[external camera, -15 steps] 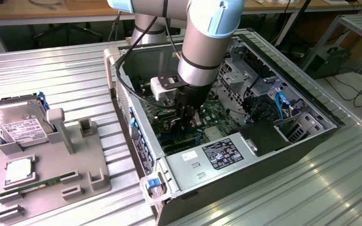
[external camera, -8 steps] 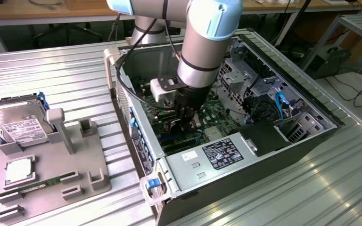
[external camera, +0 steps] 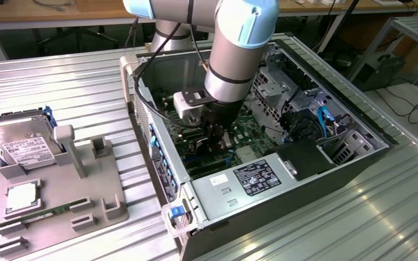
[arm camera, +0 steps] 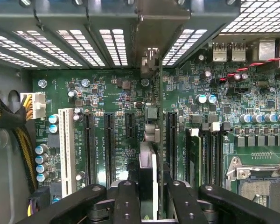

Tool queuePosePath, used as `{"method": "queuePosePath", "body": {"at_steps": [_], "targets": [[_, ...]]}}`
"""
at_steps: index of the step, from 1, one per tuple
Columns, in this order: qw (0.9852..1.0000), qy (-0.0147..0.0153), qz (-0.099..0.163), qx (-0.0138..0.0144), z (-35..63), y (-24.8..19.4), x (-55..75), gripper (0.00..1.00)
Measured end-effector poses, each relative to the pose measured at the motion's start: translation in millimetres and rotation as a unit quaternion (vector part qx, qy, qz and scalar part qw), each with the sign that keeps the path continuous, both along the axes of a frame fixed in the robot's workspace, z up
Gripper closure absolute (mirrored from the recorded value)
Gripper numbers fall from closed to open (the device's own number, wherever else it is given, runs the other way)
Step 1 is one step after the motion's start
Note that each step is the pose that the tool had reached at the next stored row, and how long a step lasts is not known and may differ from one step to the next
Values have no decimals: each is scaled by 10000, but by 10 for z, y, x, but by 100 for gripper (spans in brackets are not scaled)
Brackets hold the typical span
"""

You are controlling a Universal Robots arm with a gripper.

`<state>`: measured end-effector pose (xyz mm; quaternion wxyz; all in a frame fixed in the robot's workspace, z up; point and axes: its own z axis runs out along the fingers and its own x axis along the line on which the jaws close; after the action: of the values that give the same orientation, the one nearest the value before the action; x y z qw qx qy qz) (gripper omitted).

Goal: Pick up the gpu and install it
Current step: 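Insert the gpu into the slot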

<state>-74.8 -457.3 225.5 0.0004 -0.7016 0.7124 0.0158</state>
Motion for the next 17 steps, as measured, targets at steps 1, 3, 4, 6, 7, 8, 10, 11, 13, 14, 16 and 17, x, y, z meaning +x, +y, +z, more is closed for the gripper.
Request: {"method": "queuePosePath", "body": {"at_steps": [1,3,4,6,7,8,10,11,13,14,16,17], "targets": [[10000,-7,0,14,-10,4,2,72],[10000,0,0,-3,11,1,0,65],[10000,-4,0,2,24,2,0,65],[10000,-16,0,0,96,8,0,65],[10000,-23,1,-1,171,9,1,65],[10000,-27,1,1,210,9,0,65],[10000,-39,0,0,310,9,0,65],[10000,-43,0,-1,353,9,0,65],[10000,-53,0,0,453,10,0,65],[10000,-56,0,0,508,11,0,65],[10000,-62,0,-2,602,11,0,65],[10000,-64,0,-4,646,11,0,65]]}}
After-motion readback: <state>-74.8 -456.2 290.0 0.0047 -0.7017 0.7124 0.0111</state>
